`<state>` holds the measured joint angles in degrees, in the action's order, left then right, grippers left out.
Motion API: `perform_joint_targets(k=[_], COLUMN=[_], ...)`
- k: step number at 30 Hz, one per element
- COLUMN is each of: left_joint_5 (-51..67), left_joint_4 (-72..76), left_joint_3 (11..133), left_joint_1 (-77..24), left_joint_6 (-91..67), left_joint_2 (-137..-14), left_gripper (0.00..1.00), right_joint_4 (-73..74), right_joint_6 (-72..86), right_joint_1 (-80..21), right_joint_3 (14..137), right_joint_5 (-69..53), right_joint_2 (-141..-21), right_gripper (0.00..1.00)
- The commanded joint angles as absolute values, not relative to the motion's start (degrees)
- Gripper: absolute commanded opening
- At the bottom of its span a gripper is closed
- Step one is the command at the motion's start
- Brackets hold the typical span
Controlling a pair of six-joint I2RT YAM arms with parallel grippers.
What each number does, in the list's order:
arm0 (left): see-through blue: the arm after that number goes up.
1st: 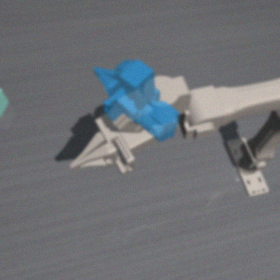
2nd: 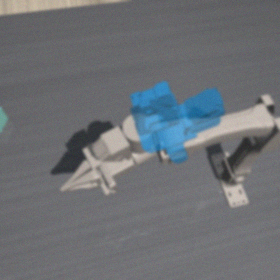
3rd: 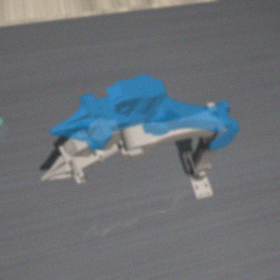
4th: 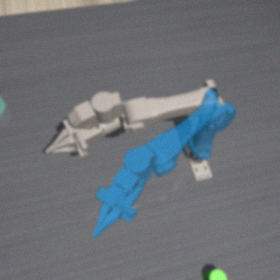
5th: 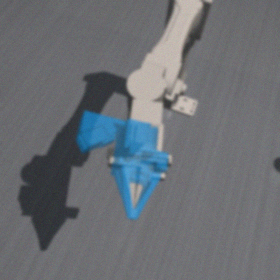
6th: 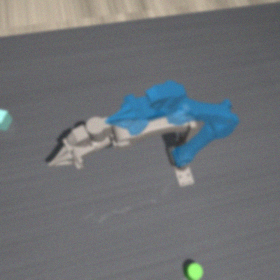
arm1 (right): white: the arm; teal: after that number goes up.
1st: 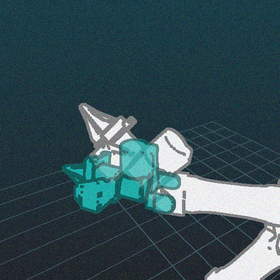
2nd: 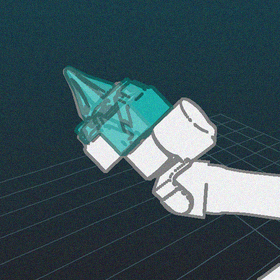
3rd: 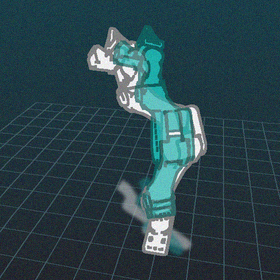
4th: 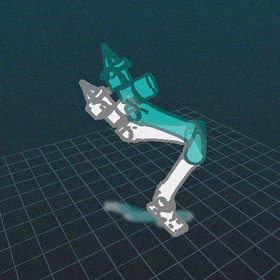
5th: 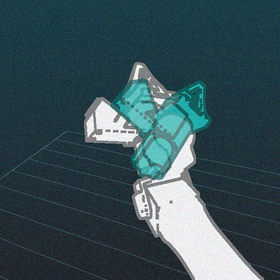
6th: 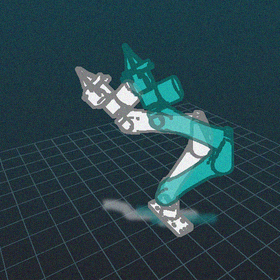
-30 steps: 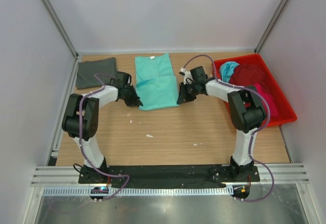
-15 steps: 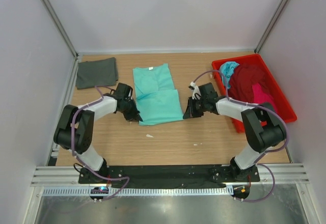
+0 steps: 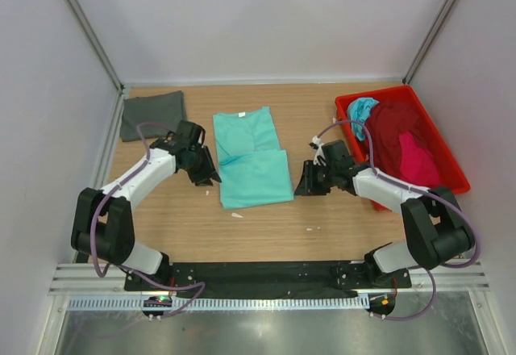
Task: Fold and stack the t-shirts
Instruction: Fold the tshirt
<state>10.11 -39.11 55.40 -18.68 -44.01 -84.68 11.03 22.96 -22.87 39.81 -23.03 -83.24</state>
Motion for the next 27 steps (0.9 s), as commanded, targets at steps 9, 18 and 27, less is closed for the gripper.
perform_joint_targets(k=[9, 18, 27], left_joint_5=[12.39, 8.18, 2.38], left_joint_4=[-31.04, -30.58, -31.64], left_joint_3=[62.31, 72.33, 78.92], left_joint_1=[-18.46, -18.46, -18.02], left_joint_6=[-43.24, -41.22, -40.25], left_joint_2=[-93.68, -103.44, -111.35], left_gripper=[0.2, 0.21, 0.21], right_joint_4=[15.74, 12.22, 10.03], right_joint_6=[24.96, 25.31, 23.12], right_joint_1=[-23.12, -23.12, -23.12], right_joint_3=[47.28, 49.57, 51.67], right_joint_5=[-17.23, -17.49, -17.75], right_joint_2=[-77.69, -81.03, -84.98], right_gripper=[0.29, 0.29, 0.31])
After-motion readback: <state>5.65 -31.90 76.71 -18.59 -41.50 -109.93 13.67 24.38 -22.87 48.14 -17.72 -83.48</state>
